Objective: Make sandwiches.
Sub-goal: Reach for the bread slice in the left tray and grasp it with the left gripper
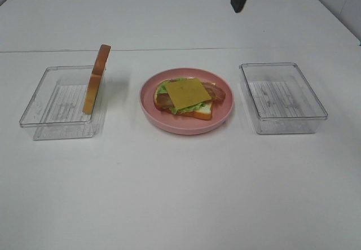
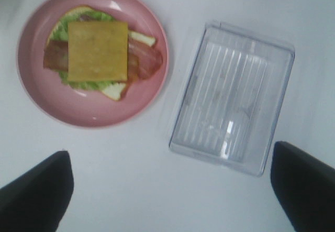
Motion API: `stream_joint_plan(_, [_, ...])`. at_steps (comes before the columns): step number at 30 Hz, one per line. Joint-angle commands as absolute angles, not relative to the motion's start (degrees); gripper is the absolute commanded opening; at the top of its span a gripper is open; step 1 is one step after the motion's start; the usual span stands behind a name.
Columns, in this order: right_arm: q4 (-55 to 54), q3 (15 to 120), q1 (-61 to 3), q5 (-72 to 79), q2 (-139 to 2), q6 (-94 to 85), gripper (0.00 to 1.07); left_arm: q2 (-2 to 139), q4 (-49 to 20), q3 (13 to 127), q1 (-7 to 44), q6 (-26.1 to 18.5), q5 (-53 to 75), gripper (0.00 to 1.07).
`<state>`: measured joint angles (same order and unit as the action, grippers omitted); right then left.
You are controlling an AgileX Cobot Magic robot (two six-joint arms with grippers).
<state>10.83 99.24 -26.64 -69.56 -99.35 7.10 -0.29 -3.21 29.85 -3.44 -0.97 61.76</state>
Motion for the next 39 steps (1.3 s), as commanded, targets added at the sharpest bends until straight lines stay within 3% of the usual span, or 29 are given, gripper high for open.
stream_joint_plan(1, [10.94,96.14,-25.78,-75.75,-96.94,8.25,0.99,-1.09,-3.38,29.74,-3.72,-1.03,61.59,0.88])
stream_joint_plan(3, [10.71,85.94,-23.84,-74.20,-90.58,9.57,0.99,-1.09,-3.38,29.74,-3.72,-1.03,61.59,0.88])
stream_joint_plan(12, [9.91,64.40,-19.19,-67.21,-77.06,11.06,0.99,-1.09,-3.38,29.74,-3.72,-1.03,61.59,0.88])
stream_joint_plan(18, [9.63,49.27,-12.15,-62.97,-63.94,11.06,0.99,-1.09,-3.38,29.74,-3.72,-1.03,61.59,0.88])
stream_joint_plan(39, [10.66,31.97,-11.06,-64.92,-18.11,14.90,0.98,-1.09,-3.38,29.74,-3.72,-1.03,61.59,0.88])
